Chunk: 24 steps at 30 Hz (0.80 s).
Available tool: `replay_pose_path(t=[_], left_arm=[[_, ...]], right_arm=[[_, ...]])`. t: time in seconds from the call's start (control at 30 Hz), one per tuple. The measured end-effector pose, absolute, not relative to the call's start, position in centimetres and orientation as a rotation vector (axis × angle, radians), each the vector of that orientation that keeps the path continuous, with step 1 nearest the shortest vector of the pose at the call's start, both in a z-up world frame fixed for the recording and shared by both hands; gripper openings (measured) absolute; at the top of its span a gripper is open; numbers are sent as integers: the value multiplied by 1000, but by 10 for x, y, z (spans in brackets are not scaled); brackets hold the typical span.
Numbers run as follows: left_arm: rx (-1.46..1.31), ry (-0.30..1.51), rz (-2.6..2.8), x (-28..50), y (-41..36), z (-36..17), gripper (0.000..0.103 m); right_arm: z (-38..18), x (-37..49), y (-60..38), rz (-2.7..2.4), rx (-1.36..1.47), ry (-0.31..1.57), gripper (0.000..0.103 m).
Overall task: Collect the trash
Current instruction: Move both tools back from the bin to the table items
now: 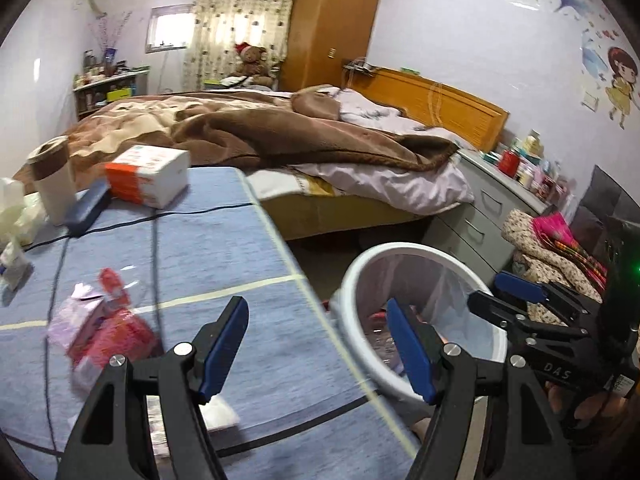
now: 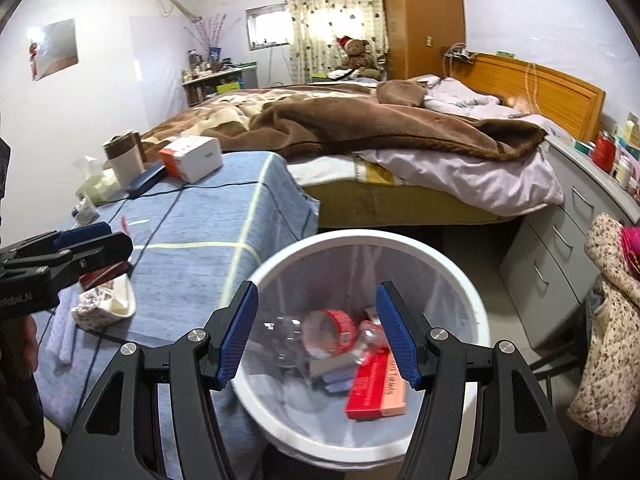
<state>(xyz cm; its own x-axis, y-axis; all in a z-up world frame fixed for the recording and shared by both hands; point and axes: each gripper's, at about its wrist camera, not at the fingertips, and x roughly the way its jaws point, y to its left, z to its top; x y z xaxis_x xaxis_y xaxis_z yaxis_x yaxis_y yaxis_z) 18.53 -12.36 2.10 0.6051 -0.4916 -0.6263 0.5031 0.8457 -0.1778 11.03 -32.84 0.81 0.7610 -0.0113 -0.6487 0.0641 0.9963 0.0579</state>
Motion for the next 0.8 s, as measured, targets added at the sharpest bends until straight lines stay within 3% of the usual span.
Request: replay_pose_path(t=[0.8], left_arm=[[-53,728,-315,209,30,6,74]], right_arm=[[-20,132,-225,237,142,818,63]])
